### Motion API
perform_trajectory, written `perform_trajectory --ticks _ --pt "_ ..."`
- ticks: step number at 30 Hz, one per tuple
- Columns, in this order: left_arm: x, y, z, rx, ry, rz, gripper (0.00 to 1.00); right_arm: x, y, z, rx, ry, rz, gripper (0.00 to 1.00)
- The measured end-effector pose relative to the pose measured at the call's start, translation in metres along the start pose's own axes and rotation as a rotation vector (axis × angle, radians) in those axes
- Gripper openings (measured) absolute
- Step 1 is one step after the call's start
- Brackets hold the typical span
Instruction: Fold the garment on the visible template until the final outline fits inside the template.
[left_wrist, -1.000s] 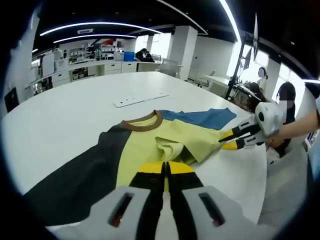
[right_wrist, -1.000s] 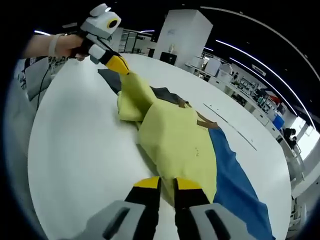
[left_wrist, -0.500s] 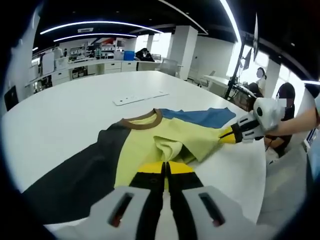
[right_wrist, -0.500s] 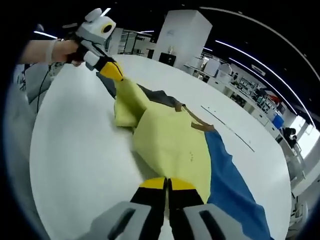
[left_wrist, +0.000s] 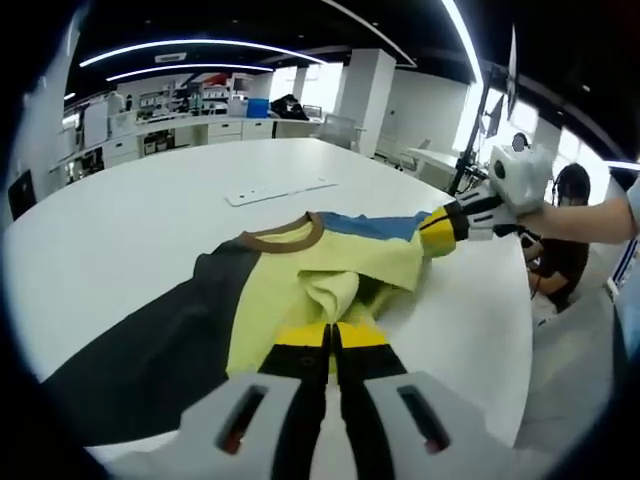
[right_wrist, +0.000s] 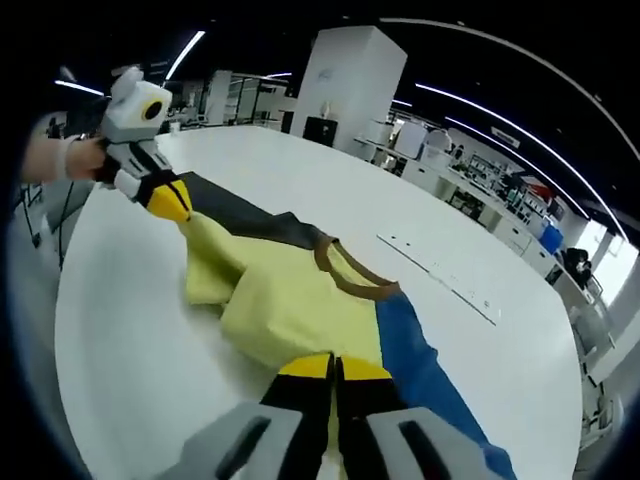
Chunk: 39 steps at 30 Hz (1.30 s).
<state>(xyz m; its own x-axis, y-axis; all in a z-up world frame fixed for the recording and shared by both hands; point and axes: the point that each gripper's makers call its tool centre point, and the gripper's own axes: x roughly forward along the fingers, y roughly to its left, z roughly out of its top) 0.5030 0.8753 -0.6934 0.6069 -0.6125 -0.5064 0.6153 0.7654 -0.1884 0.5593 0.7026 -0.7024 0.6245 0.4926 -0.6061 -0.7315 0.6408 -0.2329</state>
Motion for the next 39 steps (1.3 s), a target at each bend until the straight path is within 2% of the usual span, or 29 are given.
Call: perform_trajectory --ticks 3,8,16,29,39 --pt "0.000 0.002 0.001 -0.001 -0.001 0.005 0.00 0.010 -0.008 0.004 0.002 0.004 -0.003 0.00" --pt "0.001 0.007 0.001 -0.008 0.002 0.014 0.00 0.033 -0.022 0.002 0.054 0.023 -0.006 0.00" --pt "0.004 0.011 -0.002 -0.019 0.013 0.018 0.00 0.061 -0.026 -0.009 0.050 0.073 0.002 0.00" --pt "0.003 0.009 -0.006 -0.024 0.024 0.012 0.00 0.070 -0.017 -0.025 0.057 0.124 0.014 0.00" --pt "0.002 0.005 -0.008 -0.025 0.030 0.008 0.00 0.070 -0.015 -0.028 0.054 0.134 0.020 0.00"
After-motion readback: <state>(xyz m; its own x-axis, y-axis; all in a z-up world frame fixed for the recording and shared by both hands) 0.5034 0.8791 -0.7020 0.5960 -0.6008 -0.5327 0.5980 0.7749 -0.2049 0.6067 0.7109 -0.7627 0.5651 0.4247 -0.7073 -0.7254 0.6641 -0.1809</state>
